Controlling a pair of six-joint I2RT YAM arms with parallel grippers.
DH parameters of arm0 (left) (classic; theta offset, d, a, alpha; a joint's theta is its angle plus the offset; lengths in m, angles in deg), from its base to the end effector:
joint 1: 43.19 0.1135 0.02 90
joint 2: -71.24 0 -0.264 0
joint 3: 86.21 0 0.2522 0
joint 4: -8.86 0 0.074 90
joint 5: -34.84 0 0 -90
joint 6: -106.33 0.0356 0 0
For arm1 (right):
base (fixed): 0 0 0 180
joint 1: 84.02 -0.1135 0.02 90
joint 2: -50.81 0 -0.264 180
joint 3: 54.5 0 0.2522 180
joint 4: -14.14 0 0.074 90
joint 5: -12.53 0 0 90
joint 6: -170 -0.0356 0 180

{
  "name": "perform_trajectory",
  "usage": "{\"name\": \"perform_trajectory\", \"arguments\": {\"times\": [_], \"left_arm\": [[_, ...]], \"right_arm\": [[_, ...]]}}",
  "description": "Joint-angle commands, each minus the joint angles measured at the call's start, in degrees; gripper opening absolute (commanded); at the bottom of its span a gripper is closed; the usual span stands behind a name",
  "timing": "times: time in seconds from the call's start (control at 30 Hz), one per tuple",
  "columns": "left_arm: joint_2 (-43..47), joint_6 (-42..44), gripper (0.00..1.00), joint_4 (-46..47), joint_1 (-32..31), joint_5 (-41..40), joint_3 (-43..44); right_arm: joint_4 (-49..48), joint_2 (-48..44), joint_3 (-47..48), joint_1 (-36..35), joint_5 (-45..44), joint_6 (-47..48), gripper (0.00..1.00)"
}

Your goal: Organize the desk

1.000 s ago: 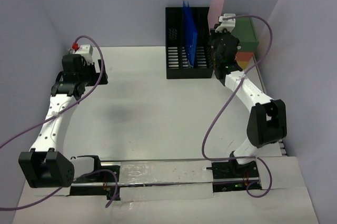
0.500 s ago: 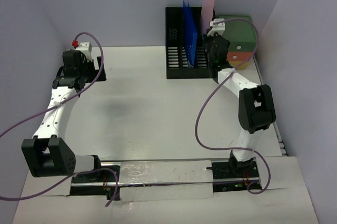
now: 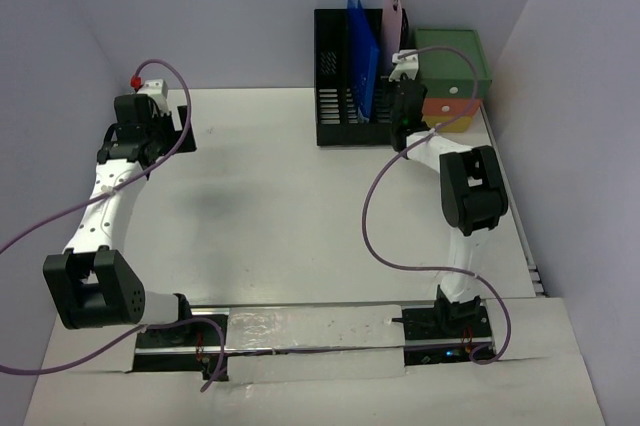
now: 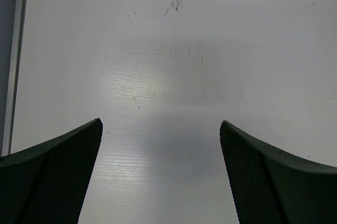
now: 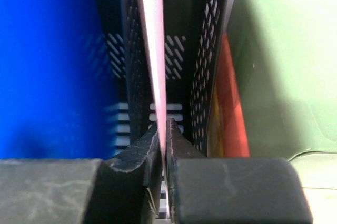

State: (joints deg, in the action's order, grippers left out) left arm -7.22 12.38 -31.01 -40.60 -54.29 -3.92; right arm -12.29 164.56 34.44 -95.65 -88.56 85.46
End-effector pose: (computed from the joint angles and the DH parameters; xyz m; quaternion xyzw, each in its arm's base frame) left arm 0.3072 0.0134 0.3245 -0.0474 0.8899 -0.0121 0.4536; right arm 0.4560 0.0869 0.2524 -0.0346 0.6964 -0.0288 0.7163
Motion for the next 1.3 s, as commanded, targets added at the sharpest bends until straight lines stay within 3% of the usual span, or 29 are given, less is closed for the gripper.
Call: {"name": "perform_trajectory", "arguments": {"times": [0.0,0.07,0.13,0.53,0.77,0.93,1.27], "left_arm": [[0.67,-0.01,0.99,2.9,0.84,0.98,2.4],[0.85,0.0,0.99,2.9,1.0,1.15,2.4],[1.18,-0.25,0.99,2.98,1.18,1.5,2.07],[7.18,-0.13,0.99,1.24,1.28,2.13,0.77],[13.62,3.18,0.99,-3.56,1.58,-0.88,-1.39],[19.93,8.54,0.99,-6.43,1.97,-5.46,-6.07],[29.13,14.28,0.99,-8.94,3.09,-10.79,-20.56]], "right_arm": [[-0.5,0.16,1.64,1.17,-0.42,-1.51,0.22],[-0.16,-0.44,0.8,1.25,-0.24,-2.09,0.27],[0.36,-1.65,-0.34,1.26,0.1,-2.96,0.38],[5.23,-16.95,-7.29,1.52,0.93,-8.54,0.5],[22.34,-34.71,-9.76,4.68,5.89,-18.05,0.57],[35.29,-50.02,-20.2,8.18,6.88,-24.62,0.63],[44.17,-69.94,-41.9,18.67,7.44,-32.02,0.77]]}}
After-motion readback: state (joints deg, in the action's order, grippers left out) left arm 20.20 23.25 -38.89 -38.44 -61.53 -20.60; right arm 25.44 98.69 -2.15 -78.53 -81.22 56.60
